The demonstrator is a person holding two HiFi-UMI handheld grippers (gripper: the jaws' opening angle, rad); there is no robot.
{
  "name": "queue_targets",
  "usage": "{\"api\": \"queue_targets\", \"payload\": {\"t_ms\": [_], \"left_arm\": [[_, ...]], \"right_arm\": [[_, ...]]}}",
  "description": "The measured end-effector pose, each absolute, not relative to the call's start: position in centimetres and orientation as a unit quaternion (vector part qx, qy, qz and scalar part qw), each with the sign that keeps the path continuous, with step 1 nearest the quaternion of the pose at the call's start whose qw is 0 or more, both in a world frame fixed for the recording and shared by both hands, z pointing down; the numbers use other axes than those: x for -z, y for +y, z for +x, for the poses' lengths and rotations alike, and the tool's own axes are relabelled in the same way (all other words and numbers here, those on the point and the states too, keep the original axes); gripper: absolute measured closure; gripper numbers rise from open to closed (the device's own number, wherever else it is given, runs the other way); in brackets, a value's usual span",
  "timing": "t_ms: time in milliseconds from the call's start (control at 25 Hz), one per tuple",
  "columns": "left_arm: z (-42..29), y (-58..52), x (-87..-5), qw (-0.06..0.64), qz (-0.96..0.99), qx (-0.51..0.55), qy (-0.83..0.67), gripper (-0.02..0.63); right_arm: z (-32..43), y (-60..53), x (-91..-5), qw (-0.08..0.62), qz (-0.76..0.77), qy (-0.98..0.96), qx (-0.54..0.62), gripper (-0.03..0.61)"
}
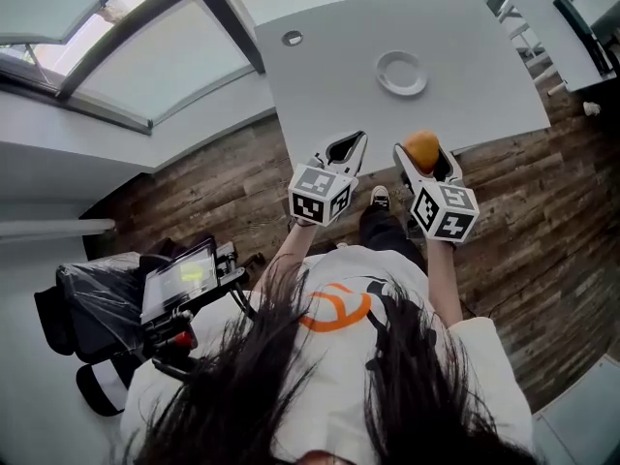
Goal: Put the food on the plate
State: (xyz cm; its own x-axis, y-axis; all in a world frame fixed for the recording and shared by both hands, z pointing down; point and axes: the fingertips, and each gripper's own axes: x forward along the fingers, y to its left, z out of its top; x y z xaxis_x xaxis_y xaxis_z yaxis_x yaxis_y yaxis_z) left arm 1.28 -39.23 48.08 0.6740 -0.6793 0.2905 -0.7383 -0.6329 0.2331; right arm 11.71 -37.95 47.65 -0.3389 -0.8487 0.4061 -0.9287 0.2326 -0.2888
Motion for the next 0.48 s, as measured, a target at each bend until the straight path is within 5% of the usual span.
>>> {"api": "queue_targets", "payload": {"t_ms": [480], "left_arm": [[4.5, -47.0, -49.0, 0.178, 0.882, -0.097, -0.426, 0.607]], "right_arm": [[15.1, -48.5, -50.1, 0.125, 0.530, -0.803, -0.242, 0.213]]}}
